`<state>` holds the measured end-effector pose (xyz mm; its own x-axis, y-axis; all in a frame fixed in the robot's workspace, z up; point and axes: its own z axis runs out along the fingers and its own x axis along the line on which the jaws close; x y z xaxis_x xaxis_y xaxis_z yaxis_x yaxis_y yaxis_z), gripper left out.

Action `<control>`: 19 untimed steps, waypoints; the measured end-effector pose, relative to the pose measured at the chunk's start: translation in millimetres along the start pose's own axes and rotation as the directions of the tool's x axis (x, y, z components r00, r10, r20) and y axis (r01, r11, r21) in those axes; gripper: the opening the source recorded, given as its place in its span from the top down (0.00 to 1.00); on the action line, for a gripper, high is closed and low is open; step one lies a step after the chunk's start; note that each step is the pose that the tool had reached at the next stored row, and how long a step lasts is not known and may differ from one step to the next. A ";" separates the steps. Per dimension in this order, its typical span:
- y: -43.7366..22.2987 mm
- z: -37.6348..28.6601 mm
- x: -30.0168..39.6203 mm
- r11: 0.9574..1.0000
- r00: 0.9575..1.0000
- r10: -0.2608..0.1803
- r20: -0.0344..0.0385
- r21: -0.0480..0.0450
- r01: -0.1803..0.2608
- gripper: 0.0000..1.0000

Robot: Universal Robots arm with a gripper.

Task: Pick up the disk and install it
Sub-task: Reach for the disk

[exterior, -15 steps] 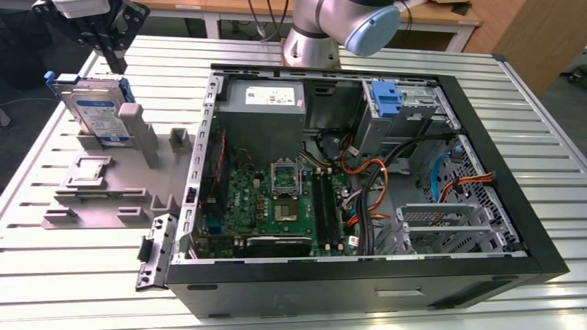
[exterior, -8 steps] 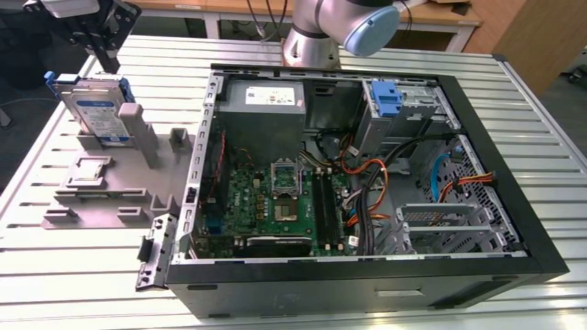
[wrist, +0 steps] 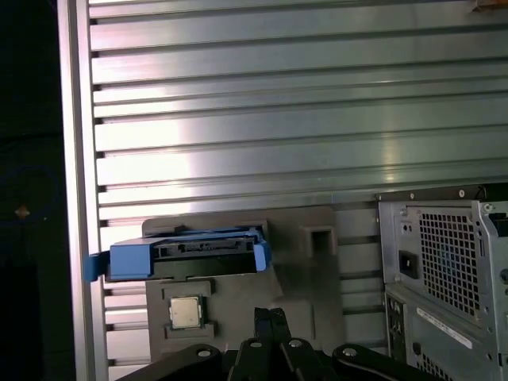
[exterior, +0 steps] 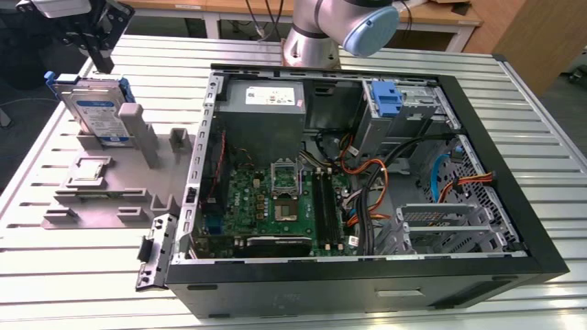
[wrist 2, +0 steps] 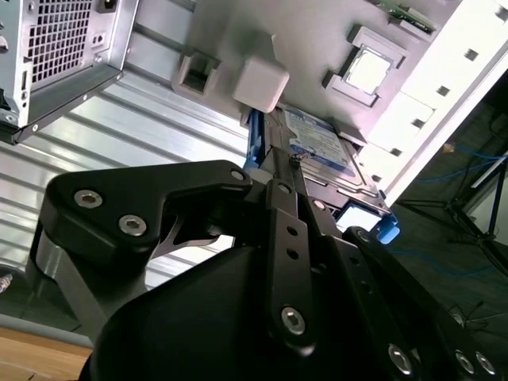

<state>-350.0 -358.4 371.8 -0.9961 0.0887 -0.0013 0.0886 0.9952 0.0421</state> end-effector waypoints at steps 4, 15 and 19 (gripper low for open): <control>0.0 0.7 2.4 1.000 1.000 0.000 -0.003 0.000 0.000 0.90; 0.2 2.6 17.4 1.000 1.000 0.000 -0.006 0.001 0.000 0.90; -0.2 3.2 24.9 1.000 1.000 0.000 -0.006 0.001 0.000 0.90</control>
<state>-374.8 -356.3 368.6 -0.9960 0.0887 0.0049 0.0888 0.9952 0.0416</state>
